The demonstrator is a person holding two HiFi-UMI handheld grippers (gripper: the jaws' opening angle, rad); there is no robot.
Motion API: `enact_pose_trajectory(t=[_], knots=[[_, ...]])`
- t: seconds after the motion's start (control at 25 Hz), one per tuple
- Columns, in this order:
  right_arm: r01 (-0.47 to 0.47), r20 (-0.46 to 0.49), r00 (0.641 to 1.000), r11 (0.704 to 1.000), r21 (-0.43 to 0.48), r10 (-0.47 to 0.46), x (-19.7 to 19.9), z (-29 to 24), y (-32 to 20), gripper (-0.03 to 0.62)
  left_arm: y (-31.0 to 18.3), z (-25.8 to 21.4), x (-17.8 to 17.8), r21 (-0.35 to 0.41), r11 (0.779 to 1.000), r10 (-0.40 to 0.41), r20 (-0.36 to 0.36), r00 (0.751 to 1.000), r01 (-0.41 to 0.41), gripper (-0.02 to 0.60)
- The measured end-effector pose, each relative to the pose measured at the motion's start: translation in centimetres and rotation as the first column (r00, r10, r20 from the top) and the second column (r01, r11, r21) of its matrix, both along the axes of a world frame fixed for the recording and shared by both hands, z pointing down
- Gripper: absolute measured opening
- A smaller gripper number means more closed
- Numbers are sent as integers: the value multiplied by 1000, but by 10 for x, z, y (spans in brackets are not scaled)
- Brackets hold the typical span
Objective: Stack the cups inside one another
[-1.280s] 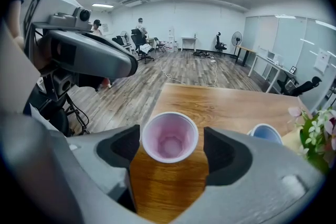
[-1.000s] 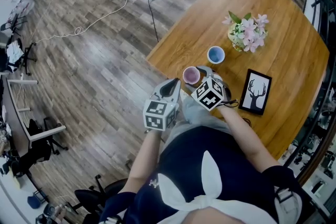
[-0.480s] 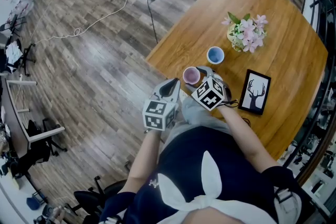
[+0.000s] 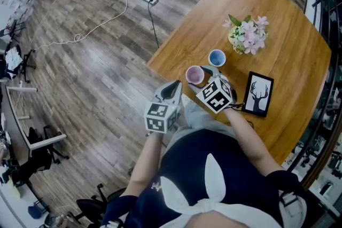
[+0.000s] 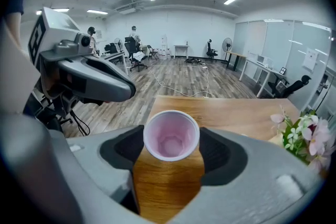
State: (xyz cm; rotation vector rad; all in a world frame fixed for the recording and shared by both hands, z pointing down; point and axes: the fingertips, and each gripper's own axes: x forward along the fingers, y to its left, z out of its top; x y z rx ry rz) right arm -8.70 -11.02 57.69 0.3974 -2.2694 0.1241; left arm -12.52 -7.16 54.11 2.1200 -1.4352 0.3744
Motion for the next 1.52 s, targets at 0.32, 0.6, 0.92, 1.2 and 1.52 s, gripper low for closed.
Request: enact_pose_trajectory(t=[0.32, 0.6, 0.92, 1.2, 1.52], knots=[[-44, 77, 996, 998, 48, 40, 4, -49, -14, 327, -5, -9, 3, 20, 1000, 9, -7, 1000, -8, 31], [-78, 157, 986, 992, 95, 63, 8, -97, -20, 327, -13, -22, 5, 56, 998, 6, -8, 1000, -6, 31], [-84, 174, 983, 990, 116, 63, 12, -112, -20, 327, -14, -24, 13, 50, 998, 31, -7, 999, -31, 31], [-97, 175, 982, 989, 108, 77, 15, -108, -24, 327, -18, -27, 17, 56, 998, 41, -7, 999, -41, 31], [-146, 163, 978, 983, 108, 127, 33, -102, -42, 327, -24, -23, 21, 51, 997, 53, -7, 999, -52, 31]])
